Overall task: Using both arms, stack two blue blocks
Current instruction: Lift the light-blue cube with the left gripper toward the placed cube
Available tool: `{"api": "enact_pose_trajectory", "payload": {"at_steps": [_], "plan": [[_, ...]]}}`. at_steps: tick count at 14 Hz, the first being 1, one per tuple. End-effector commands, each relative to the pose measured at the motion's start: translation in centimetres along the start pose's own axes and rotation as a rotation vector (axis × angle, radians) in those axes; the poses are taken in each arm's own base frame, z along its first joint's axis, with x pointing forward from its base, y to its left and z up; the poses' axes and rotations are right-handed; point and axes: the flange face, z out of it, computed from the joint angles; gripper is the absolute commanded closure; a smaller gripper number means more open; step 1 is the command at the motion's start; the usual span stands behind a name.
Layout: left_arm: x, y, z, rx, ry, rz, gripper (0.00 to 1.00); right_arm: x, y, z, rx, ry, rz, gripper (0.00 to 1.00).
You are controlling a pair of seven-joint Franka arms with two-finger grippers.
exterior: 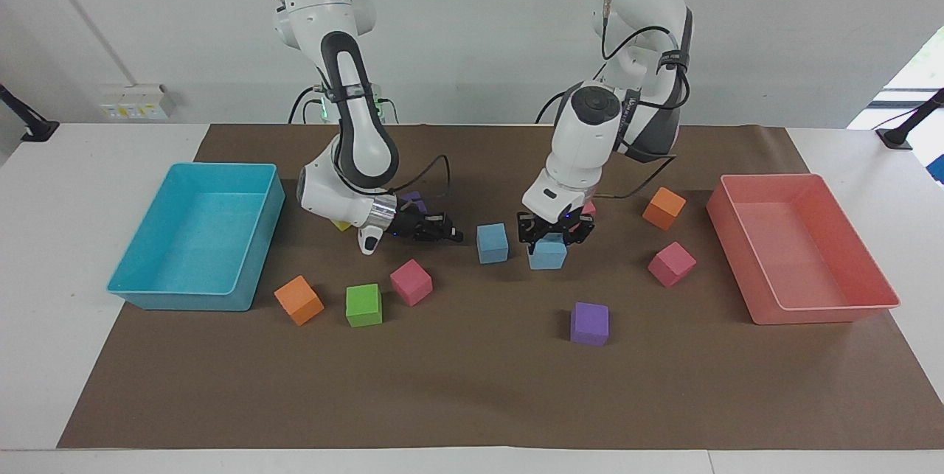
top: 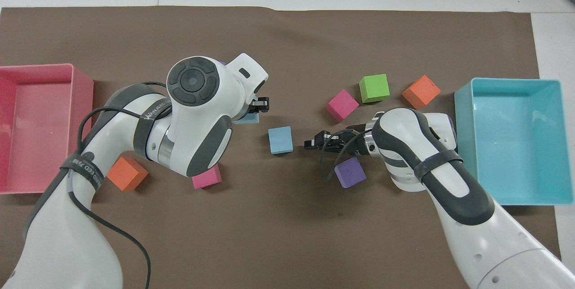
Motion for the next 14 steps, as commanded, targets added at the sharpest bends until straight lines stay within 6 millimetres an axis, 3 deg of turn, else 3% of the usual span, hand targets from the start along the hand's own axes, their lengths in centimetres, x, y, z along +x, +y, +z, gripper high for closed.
{"api": "enact_pose_trajectory", "payload": {"at_steps": [1, 5, 8, 10, 14], "plan": [[-0.1, 3.0, 0.1, 0.005, -0.015, -0.031, 1.0, -0.1, 0.3, 0.0, 0.013, 0.027, -0.008, 1.0], [-2.1, 5.7, 1.3, 0.006, -0.028, -0.038, 1.0, -0.1, 0.3, 0.0, 0.013, 0.027, -0.008, 1.0], [-2.5, 5.8, 2.1, 0.014, -0.044, -0.044, 1.0, -0.1, 0.4, 0.0, 0.013, 0.027, -0.005, 1.0], [-4.0, 6.6, 3.2, 0.027, -0.063, -0.072, 1.0, -0.1, 0.3, -0.1, 0.013, 0.029, -0.006, 1.0], [-4.5, 6.8, 3.3, 0.031, -0.069, -0.089, 1.0, -0.1, 0.3, -0.1, 0.014, 0.027, -0.006, 1.0]]}}
